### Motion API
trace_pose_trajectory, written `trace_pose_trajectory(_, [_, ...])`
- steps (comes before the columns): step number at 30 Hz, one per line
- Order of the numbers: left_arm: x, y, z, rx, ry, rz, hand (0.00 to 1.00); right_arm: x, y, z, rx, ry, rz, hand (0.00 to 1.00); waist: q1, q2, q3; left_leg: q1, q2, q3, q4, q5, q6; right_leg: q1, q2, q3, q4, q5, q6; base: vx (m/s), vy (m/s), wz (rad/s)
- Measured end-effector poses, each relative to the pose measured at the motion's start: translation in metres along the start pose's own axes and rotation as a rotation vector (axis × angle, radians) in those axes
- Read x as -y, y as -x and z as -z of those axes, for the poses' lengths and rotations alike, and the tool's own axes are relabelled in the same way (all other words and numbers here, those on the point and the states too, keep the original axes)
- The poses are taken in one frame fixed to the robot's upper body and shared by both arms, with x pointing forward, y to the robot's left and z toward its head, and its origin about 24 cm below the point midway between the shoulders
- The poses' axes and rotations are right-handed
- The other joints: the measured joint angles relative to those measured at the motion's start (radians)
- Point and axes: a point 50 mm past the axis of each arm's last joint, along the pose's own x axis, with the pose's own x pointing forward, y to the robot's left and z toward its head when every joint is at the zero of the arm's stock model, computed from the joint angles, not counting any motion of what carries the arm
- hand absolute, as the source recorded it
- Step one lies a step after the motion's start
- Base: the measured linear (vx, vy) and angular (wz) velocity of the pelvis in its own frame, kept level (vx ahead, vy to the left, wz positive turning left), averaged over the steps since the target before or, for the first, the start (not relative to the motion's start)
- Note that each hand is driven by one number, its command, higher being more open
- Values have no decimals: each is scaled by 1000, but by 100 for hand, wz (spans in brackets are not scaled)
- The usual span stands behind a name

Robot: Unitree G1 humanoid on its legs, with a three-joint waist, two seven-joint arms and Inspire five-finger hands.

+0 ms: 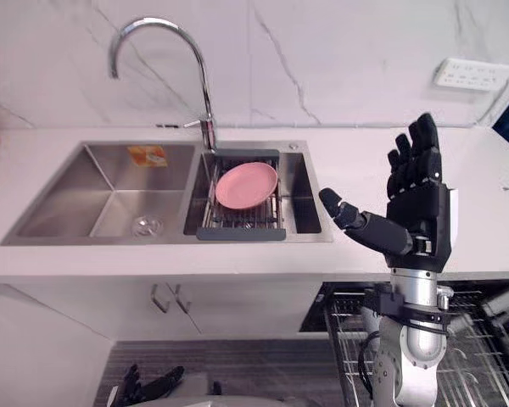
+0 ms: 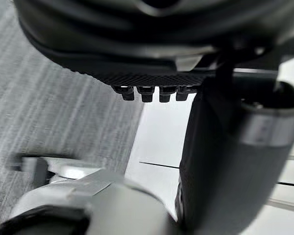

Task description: Walk over to the sink, pick up the cup, carry it to the dishwasher, place the cup inside the dishwasher, then close the dishwasher door

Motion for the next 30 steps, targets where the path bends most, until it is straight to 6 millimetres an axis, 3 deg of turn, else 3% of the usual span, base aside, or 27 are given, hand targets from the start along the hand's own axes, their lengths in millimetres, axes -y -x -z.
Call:
trace_pose_trajectory(1, [-1,0,2,-7,10,4,100,6,0,-2,3,23,29,100,0,0,-1,8,-9,12,-93,104,11,20,-16,1,-14,-10,15,219,136,5])
trace_pose_trajectory(2, [-1,0,2,-13,10,5,100,7,0,-2,5,28,37,100,-1,0,-3,18,-20,13,-114,145,23,27,-25,1,-18,-15,24,303,194,-3])
trace_pose_trajectory(3, [-1,0,4,-27,8,6,100,9,0,-3,7,33,47,100,-1,1,-11,28,-38,11,-139,193,57,28,-37,7,-22,-23,35,361,214,-16])
trace_pose_trajectory(4, [-2,-1,6,-56,12,1,100,9,-1,-3,9,33,56,100,-4,-10,-20,38,-66,29,-143,198,100,30,-68,19,-18,-33,53,301,175,-17])
trace_pose_trajectory(9, [-2,-8,-4,-64,-15,10,100,5,-13,-2,23,12,32,100,-12,-31,-20,103,-111,49,-170,153,135,28,-114,69,71,-19,77,271,129,-6])
trace_pose_trajectory(11, [-4,-9,-5,-65,-35,10,100,4,-15,-1,28,11,19,100,-12,-38,-25,146,-113,39,-204,137,136,-8,-109,71,191,-21,79,169,103,6])
trace_pose_trajectory(13, [-6,-10,-5,-69,-60,8,100,-4,-19,-1,37,6,-18,100,-13,-48,-28,203,-119,36,-272,122,137,-165,-122,106,514,-8,179,170,94,-8])
trace_pose_trajectory(14, [-7,-10,-6,-66,-72,7,100,-8,-20,0,37,-1,-32,100,-14,-54,-24,221,-123,37,-288,123,135,-206,-130,116,596,-8,182,185,80,-7])
trace_pose_trajectory(15, [-11,-10,-4,-73,-97,4,100,-11,-20,3,27,-4,-55,100,-24,-63,-26,253,-128,37,-311,130,126,-255,-148,96,672,-27,160,216,47,6])
trace_pose_trajectory(17, [-14,-9,-3,-76,-106,-5,100,-17,-19,8,19,-20,-91,100,-35,-76,-37,280,-129,33,-325,129,129,-292,-170,40,635,-56,128,252,4,17])
trace_pose_trajectory(19, [-15,-11,-7,-72,-87,-23,100,-22,-19,9,24,-30,-126,100,-42,-88,-44,280,-121,0,-321,119,113,-341,-163,12,466,-56,110,250,-93,28])
trace_pose_trajectory(20, [-12,-11,-14,-23,-211,-10,100,-6,-20,13,-18,31,-119,100,-39,-88,14,278,-102,-78,-249,69,72,-144,-104,20,57,103,111,114,-57,15])
trace_pose_trajectory(30, [-11,-13,-16,-33,-212,17,100,-8,-23,11,-48,53,-212,100,-37,-90,13,278,-99,-72,-275,78,74,-130,-111,12,9,126,118,8,1,0])
